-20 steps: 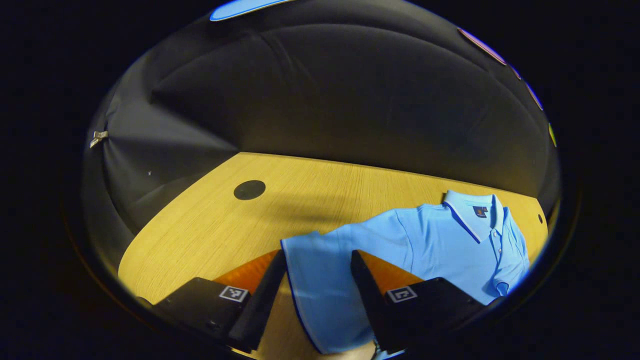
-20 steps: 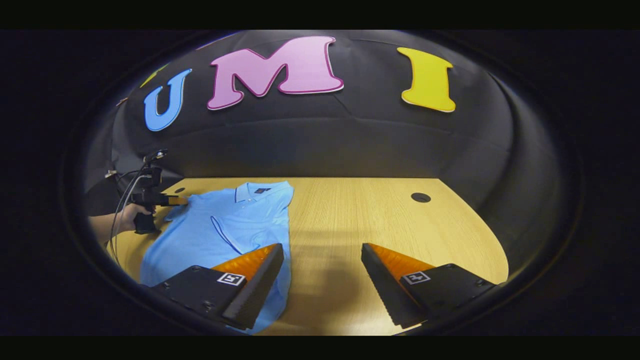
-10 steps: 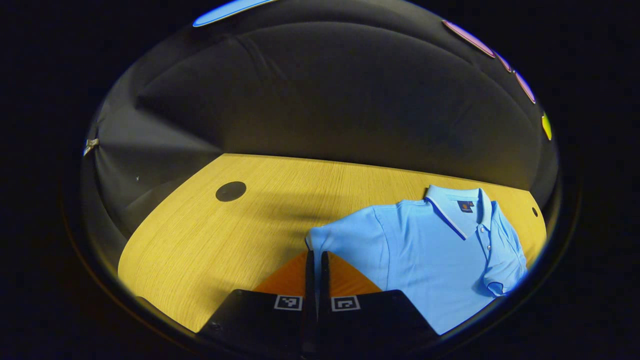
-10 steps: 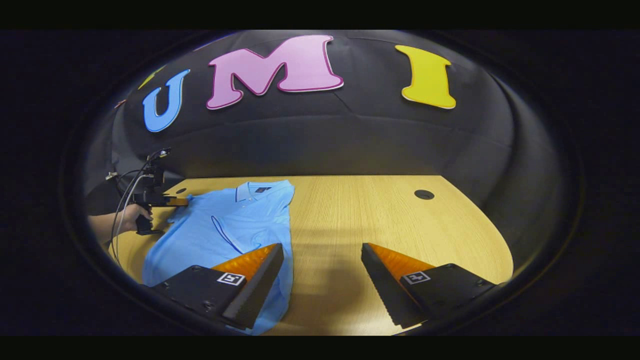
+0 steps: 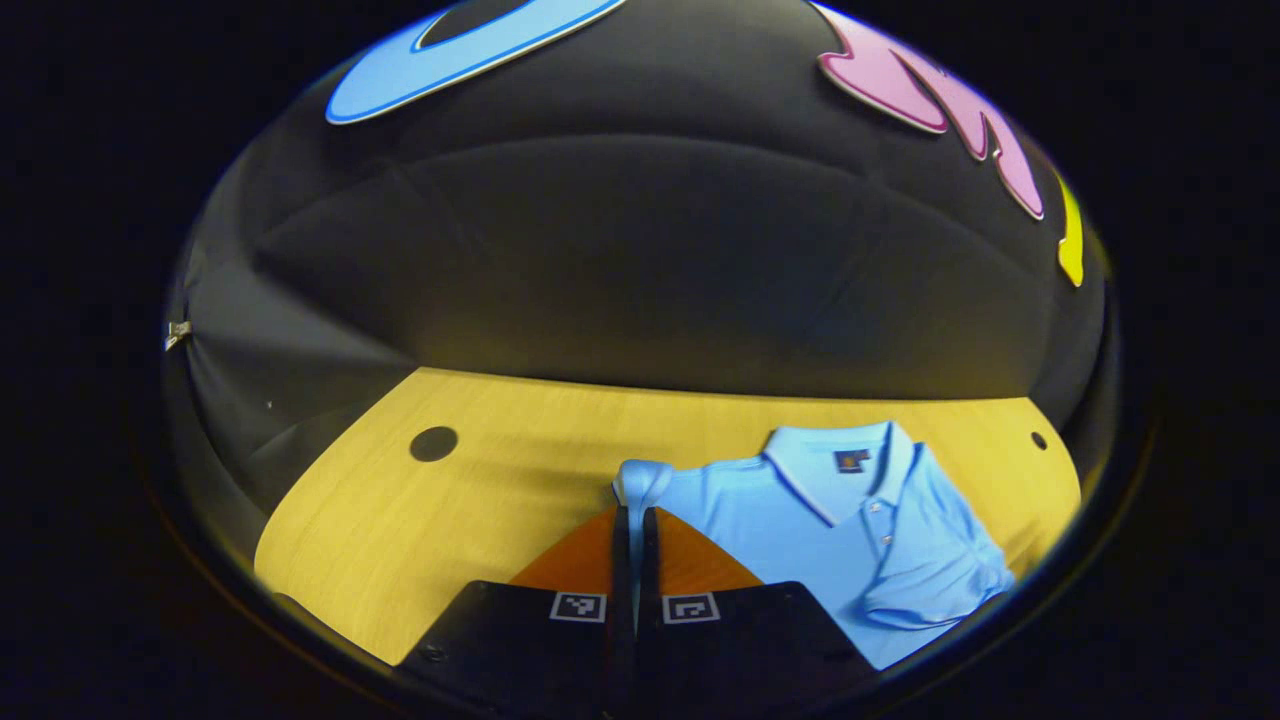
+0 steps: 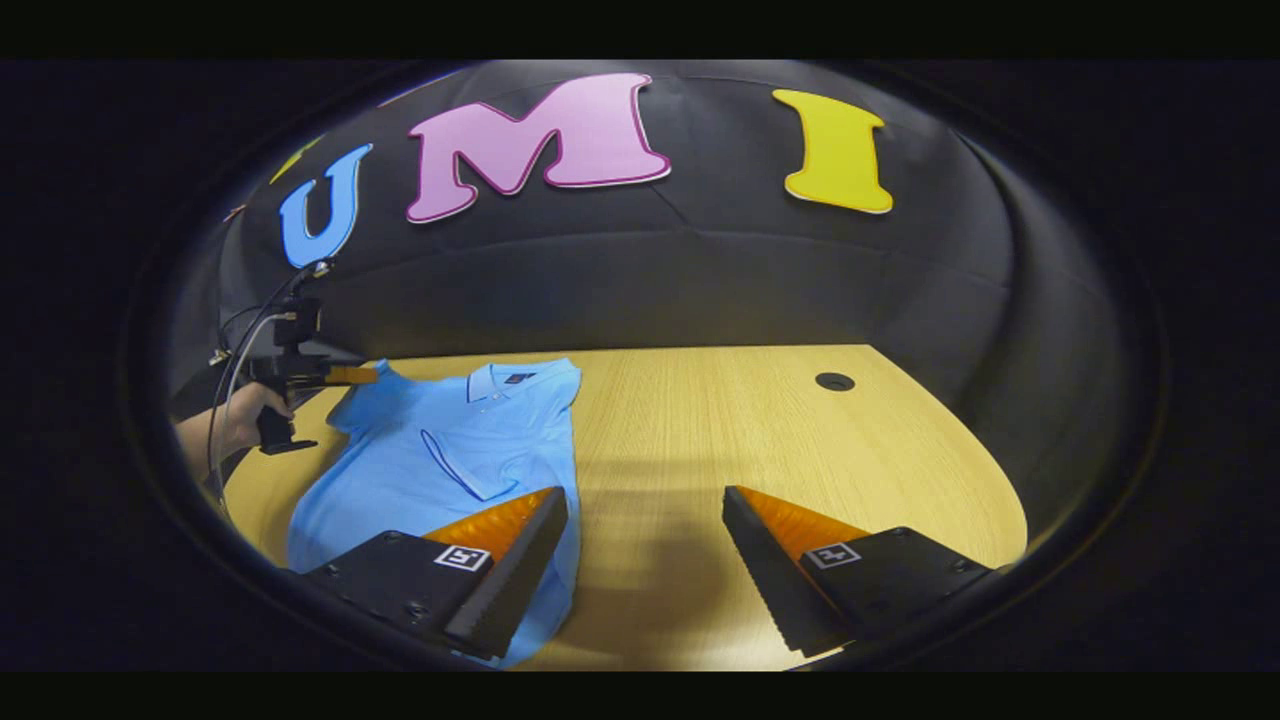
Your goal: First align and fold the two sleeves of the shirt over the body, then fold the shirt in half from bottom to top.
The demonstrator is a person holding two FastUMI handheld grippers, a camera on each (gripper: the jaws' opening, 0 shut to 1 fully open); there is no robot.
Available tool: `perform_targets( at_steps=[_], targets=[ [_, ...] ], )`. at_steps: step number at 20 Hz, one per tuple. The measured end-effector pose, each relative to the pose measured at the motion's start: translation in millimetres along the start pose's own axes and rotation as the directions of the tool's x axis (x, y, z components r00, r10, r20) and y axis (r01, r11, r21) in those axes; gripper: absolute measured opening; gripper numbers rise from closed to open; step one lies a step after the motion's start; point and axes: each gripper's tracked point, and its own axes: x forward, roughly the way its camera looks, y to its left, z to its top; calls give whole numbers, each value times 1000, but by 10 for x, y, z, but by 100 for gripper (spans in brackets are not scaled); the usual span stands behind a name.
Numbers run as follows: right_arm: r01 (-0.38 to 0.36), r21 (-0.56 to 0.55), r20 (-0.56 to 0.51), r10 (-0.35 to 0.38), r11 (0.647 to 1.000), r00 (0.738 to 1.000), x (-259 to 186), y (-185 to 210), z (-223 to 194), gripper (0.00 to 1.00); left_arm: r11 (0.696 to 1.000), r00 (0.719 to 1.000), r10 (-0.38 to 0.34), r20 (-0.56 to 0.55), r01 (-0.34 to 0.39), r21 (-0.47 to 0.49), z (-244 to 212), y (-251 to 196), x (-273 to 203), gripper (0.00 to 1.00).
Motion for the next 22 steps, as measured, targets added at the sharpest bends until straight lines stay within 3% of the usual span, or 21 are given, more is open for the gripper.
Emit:
perform_targets(
  at_steps=[6,9,10,11,12,13,14,16,17,20,22],
  targets=[
    [15,-20,4,-15,1000,1000,-174,-13,-82,98,981,981,-192,-38,192,-2,-50,-1045,-263,6],
    [22,-3,3,-22,1000,1000,-259,-18,-133,98,945,944,-321,-78,314,-87,-170,-1522,-459,17],
    [29,3,4,-29,1000,1000,-307,-28,-156,98,933,932,-351,-89,340,-120,-212,-1609,-499,16],
    [33,7,4,-33,999,999,-333,-21,-154,98,922,923,-373,-95,357,-151,-238,-1671,-559,29],
    [37,10,6,-38,999,999,-361,-17,-168,98,908,911,-400,-99,379,-178,-274,-1722,-626,50],
    [42,15,8,-42,999,999,-411,-12,-190,98,898,903,-417,-100,394,-194,-297,-1747,-704,50],
    [44,20,10,-44,999,999,-485,-3,-230,98,899,903,-417,-102,393,-194,-334,-1733,-756,50],
    [45,26,4,-45,999,999,-585,40,-291,98,911,912,-399,-98,381,-159,-398,-1627,-923,62],
    [46,26,3,-46,999,999,-628,70,-321,98,915,915,-393,-87,381,-130,-423,-1566,-1027,77],
    [35,33,-4,-35,999,999,-759,214,-401,98,939,937,-345,-55,343,-33,-565,-1320,-1387,98],
    [27,37,-18,-26,999,999,-861,334,-498,98,949,949,-314,-31,314,1,-684,-1146,-1677,98]
  ],
)
